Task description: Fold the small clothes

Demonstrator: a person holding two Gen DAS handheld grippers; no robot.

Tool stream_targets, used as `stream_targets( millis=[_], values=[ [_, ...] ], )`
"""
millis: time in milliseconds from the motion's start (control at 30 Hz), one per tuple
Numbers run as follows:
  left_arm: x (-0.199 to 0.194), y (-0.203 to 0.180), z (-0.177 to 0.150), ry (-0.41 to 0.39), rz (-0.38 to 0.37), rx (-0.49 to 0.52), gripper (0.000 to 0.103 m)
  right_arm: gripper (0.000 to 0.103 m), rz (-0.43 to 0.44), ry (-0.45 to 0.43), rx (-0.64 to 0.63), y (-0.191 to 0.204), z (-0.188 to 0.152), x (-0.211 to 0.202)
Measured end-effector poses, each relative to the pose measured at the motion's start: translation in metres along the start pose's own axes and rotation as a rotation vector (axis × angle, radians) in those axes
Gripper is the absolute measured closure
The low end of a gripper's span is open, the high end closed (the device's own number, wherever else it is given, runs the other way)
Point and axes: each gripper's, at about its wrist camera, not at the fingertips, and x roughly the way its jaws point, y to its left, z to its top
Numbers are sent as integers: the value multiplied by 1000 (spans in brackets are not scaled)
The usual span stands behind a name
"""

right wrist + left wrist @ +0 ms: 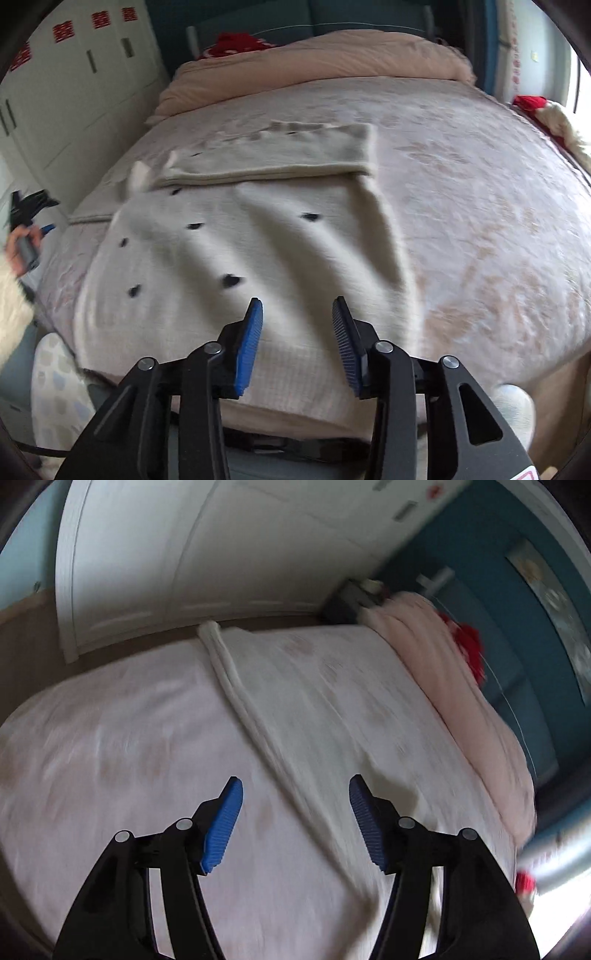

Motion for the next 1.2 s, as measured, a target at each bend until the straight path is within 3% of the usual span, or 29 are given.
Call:
stream_targets(
  millis=[133,267,367,400,433,567,667,800,900,967,1000,1067,1100,1133,1200],
  values=[
    [56,24,40,-7,83,-160,45,60,64,52,-43,44,6,20],
    [104,33,47,34,110,-208,46,56,83,109,-112,75,8,39],
    [112,31,50,-16,93,-177,55,54,101,143,-116,88,8,51],
    [117,29,52,-5,82,-156,81,53,103,150,-121,91,8,53],
    [122,27,55,16,70,-147,94,53,103,157,-127,93,7,55],
    [98,6,59,-53,0,-93,96,53,108,157,-121,92,7,59],
    [53,-56,51,-113,-105,57,96,53,129,145,-91,86,7,60],
    [-21,-178,-9,-115,-344,328,96,53,154,113,-56,75,6,56],
    [-56,-257,-90,-21,-487,503,95,52,154,73,-33,62,3,47],
    [-62,-292,-152,56,-541,596,91,51,150,51,-18,52,1,41],
    [-61,-305,-189,92,-551,633,90,48,140,39,-10,44,-1,37],
    [-47,-311,-251,187,-537,661,76,44,126,33,2,29,-5,33],
    [-35,-308,-277,251,-506,653,51,43,116,33,8,21,-6,32],
    [-24,-298,-298,300,-466,626,40,43,109,34,13,13,-7,31],
    [-15,-269,-318,325,-423,533,40,43,92,30,23,-3,-7,29]
  ],
)
